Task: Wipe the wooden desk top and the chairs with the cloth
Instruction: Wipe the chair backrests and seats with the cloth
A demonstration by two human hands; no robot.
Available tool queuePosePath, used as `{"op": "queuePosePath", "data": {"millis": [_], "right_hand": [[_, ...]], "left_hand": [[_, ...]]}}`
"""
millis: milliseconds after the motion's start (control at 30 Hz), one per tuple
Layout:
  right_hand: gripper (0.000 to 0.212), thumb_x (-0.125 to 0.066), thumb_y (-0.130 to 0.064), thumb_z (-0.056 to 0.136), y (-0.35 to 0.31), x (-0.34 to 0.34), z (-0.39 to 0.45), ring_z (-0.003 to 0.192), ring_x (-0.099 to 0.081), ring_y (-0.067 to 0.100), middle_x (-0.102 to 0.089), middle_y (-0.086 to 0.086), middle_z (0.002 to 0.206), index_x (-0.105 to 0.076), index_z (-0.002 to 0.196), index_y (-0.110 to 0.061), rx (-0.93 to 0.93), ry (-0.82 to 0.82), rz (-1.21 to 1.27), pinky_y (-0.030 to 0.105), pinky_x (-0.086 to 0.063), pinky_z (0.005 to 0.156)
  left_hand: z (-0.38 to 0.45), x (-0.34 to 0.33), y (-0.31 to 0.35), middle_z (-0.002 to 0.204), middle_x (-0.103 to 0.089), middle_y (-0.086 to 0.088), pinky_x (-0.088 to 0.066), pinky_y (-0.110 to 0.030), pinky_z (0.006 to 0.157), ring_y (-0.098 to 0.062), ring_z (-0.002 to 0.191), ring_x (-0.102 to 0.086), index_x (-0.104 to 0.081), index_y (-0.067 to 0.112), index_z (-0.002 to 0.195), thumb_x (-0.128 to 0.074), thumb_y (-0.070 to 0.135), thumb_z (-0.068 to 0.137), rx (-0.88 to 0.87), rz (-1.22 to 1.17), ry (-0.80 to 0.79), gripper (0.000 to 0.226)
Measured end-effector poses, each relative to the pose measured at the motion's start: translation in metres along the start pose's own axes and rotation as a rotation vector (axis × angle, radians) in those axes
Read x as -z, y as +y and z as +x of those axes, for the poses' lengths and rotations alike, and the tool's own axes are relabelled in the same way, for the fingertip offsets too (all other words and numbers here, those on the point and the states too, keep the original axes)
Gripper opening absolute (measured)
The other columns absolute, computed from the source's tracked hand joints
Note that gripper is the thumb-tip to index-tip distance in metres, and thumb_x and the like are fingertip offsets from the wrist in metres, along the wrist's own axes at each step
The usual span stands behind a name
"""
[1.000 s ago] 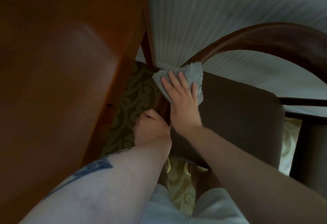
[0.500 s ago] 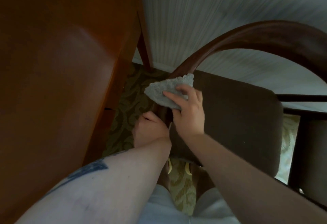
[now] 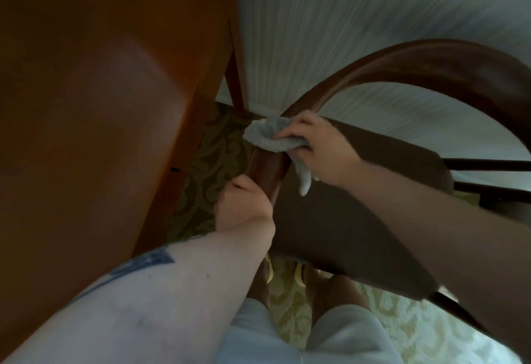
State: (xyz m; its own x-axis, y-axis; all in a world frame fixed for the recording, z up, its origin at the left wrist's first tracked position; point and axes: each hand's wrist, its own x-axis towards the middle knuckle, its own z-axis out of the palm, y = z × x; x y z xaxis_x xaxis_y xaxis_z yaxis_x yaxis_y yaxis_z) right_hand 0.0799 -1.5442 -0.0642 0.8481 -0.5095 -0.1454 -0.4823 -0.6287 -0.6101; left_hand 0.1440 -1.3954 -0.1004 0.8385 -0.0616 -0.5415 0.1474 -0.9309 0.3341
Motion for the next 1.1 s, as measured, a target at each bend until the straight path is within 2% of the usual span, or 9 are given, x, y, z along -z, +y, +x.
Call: {"op": "queuePosePath", "data": {"millis": [67,167,300,467,533,633,867,1000,1100], "right_hand": [[0.033,-0.059,-0.011,0.091,0.006,0.009,0.016,0.113,-0.047,0.018,-0.047,0.0,0.119,-0.063,0.122,-0.019,-0.049,-0.048,-0.026,0.023,-0.036,0.091],[0.03,-0.057,-0.014,0.092,-0.007,-0.004,0.021,0.115,-0.046,0.02,-0.047,-0.001,0.121,-0.063,0.121,-0.02,-0.246,0.21,0.076,0.025,-0.038,0.091],[0.033,-0.056,-0.007,0.09,-0.029,-0.043,-0.023,0.117,-0.043,0.024,-0.047,0.0,0.123,-0.063,0.119,-0.021,-0.217,0.148,0.199,0.034,-0.04,0.099],[0.033,-0.055,-0.003,0.089,-0.045,-0.07,-0.069,0.116,-0.043,0.02,-0.046,-0.004,0.121,-0.064,0.113,-0.024,-0.228,0.009,0.284,0.037,-0.04,0.102],[0.034,-0.055,-0.004,0.089,-0.054,-0.075,-0.083,0.115,-0.041,0.017,-0.044,-0.006,0.12,-0.064,0.114,-0.026,-0.208,-0.039,0.284,0.035,-0.039,0.101],[0.035,-0.056,-0.006,0.085,-0.068,-0.091,-0.117,0.113,-0.037,0.019,-0.042,-0.005,0.123,-0.062,0.113,-0.027,-0.085,-0.142,0.208,0.035,-0.043,0.095],[0.048,-0.068,-0.011,0.078,-0.064,-0.087,-0.13,0.118,-0.038,0.027,-0.04,0.002,0.124,-0.051,0.116,-0.034,0.396,-0.37,-0.141,0.039,-0.055,0.075],[0.039,-0.054,-0.01,0.09,-0.058,-0.069,-0.098,0.121,-0.032,0.021,-0.038,0.0,0.129,-0.054,0.124,-0.029,-0.112,-0.055,-0.014,0.039,-0.049,0.093],[0.04,-0.054,-0.014,0.09,-0.08,-0.081,-0.114,0.127,-0.026,0.023,-0.035,0.001,0.132,-0.052,0.127,-0.029,0.014,-0.208,-0.054,0.039,-0.046,0.098]], "left_hand": [[-0.001,0.004,0.0,0.096,-0.064,-0.01,-0.052,-0.045,0.086,-0.03,0.091,-0.063,-0.061,0.012,0.1,-0.022,0.029,0.096,-0.009,0.002,-0.034,0.042],[-0.004,0.005,0.0,0.102,-0.063,-0.011,-0.051,-0.042,0.084,-0.031,0.093,-0.061,-0.059,0.01,0.106,-0.018,0.03,0.096,-0.012,-0.003,-0.06,0.047],[-0.009,0.011,0.003,0.074,-0.049,0.0,-0.032,-0.029,0.053,-0.016,0.063,-0.047,-0.057,0.016,0.093,-0.022,0.04,0.099,0.073,-0.104,-0.004,0.043],[-0.002,0.019,-0.01,0.095,-0.065,-0.005,-0.048,-0.044,0.093,-0.023,0.09,-0.062,-0.064,0.02,0.094,-0.036,0.032,0.099,0.134,-0.585,-0.328,0.032],[-0.001,0.035,-0.013,0.1,-0.065,-0.012,-0.045,-0.04,0.095,-0.026,0.096,-0.061,-0.063,0.011,0.107,-0.034,0.029,0.102,0.233,-0.732,-0.534,0.034],[0.004,0.053,-0.029,0.09,-0.071,-0.018,-0.051,-0.038,0.076,-0.029,0.082,-0.068,-0.066,0.003,0.104,-0.042,0.035,0.099,0.377,-0.758,-0.724,0.041],[-0.006,0.057,-0.061,0.11,-0.068,-0.015,-0.049,-0.044,0.091,-0.034,0.103,-0.063,-0.063,0.014,0.112,-0.051,0.061,0.088,0.389,-0.7,-0.848,0.054],[-0.01,0.058,-0.067,0.099,-0.074,-0.01,-0.051,-0.041,0.088,-0.028,0.095,-0.069,-0.068,0.019,0.114,-0.041,0.046,0.099,0.272,-0.785,-0.826,0.041],[-0.012,0.059,-0.066,0.095,-0.074,-0.013,-0.051,-0.038,0.077,-0.028,0.087,-0.071,-0.069,0.016,0.107,-0.039,0.052,0.097,0.325,-0.844,-0.832,0.048]]}}
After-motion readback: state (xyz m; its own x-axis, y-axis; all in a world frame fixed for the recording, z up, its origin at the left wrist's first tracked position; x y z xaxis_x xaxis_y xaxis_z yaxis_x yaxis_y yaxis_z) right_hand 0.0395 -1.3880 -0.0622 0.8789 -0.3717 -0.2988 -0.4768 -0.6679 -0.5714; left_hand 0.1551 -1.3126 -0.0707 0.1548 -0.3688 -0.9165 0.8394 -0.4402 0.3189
